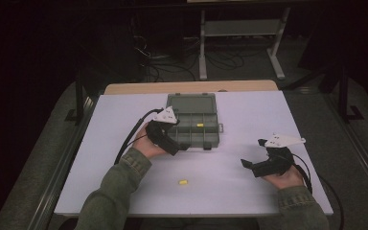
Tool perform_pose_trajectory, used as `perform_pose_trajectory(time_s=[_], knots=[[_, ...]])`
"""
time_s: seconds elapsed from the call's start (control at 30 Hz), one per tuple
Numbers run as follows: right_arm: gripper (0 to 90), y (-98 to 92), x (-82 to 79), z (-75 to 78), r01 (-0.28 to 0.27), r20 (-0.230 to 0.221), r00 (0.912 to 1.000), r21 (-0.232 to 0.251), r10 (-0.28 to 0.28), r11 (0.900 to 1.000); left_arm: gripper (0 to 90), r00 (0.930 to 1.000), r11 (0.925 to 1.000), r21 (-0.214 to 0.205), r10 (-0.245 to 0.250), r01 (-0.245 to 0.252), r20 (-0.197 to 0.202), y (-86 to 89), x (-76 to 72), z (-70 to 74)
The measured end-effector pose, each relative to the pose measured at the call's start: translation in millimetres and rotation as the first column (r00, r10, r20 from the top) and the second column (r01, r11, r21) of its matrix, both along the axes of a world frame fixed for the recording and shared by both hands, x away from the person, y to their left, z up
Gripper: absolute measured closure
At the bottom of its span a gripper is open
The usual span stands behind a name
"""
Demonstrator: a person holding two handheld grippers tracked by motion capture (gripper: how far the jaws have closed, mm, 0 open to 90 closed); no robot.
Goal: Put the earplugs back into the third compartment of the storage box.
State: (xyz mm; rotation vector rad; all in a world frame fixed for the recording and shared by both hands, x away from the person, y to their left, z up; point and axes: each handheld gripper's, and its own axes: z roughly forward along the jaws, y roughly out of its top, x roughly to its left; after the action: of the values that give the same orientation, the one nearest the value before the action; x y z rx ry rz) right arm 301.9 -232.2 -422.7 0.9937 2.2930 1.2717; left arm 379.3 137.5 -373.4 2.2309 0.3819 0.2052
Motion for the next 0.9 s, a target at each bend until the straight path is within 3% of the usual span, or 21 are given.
perform_pose_trajectory(time_s=[0.3,0.47,0.9], knots=[[0.0,0.5,0.3,-0.4,-0.002,-0.001,1.0,-0.004,0.002,1.0,0.0,0.9998,0.9998,-0.003,-0.022,0.022,-0.004,5.4,-20.6,-7.3],[0.0,0.1,0.6,-0.5,0.0,-0.003,1.0,-0.004,0.0,1.0,0.0,0.9992,0.999,-0.024,-0.038,0.038,-0.011,7.9,-34.9,-11.4],[0.0,0.9,0.7,-1.2,-0.002,-0.007,1.0,-0.008,0.002,1.0,0.0,0.9953,0.9955,0.012,-0.093,0.094,-0.026,4.3,-60.6,-24.9]])
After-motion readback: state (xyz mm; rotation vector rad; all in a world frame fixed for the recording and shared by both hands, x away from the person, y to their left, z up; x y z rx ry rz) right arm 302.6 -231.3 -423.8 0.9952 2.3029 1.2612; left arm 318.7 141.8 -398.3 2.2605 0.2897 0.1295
